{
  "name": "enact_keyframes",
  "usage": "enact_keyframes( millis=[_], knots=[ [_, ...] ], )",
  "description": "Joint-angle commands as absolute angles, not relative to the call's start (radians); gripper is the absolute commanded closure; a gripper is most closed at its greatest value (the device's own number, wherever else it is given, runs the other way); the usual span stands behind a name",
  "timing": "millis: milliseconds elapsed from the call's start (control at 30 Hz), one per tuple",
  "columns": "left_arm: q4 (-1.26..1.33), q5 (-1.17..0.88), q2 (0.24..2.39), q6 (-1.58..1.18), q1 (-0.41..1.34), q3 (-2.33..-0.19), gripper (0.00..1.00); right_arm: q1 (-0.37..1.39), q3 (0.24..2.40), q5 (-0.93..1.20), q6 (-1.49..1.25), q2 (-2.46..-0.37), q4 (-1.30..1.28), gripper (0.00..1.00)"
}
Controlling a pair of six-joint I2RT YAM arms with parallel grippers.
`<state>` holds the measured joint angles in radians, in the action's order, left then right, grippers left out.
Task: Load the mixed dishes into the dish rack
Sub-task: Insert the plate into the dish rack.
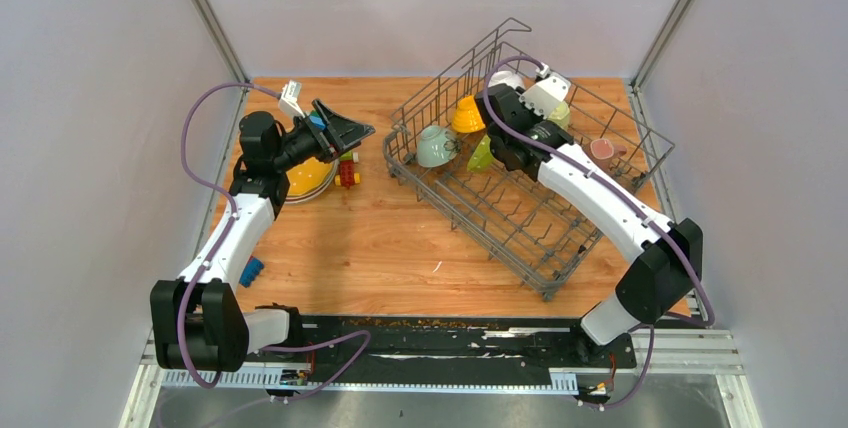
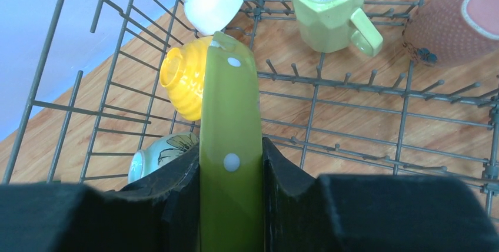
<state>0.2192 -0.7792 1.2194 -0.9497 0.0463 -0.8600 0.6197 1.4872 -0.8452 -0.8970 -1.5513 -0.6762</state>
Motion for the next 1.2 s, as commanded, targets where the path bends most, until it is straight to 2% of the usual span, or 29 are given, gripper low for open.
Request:
enact_keyframes(
  millis=[0,200,467,1167],
  knots=[
    [0.226,-0.786,1.206,-0.919,0.048,-0.893,0.0,0.626,1.514,-0.9,-0.952,-1.541,-0.653,1.0],
    [0.216,-0.779,1.201,-0.909,0.049,-0.89,0.0,0.63,1.602,-0.948,-0.804,-1.469,-0.635,1.0],
    [0.238,-0.791,1.211,-0.922,0.049,-0.888,0.0,0.646,1.552,-0.995,-0.787,-1.389,-0.635,1.0],
    [0.235,-0.802,1.216,-0.921,0.048,-0.885,0.0,0.673,1.596,-1.044,-0.849,-1.534,-0.754,1.0]
  ],
)
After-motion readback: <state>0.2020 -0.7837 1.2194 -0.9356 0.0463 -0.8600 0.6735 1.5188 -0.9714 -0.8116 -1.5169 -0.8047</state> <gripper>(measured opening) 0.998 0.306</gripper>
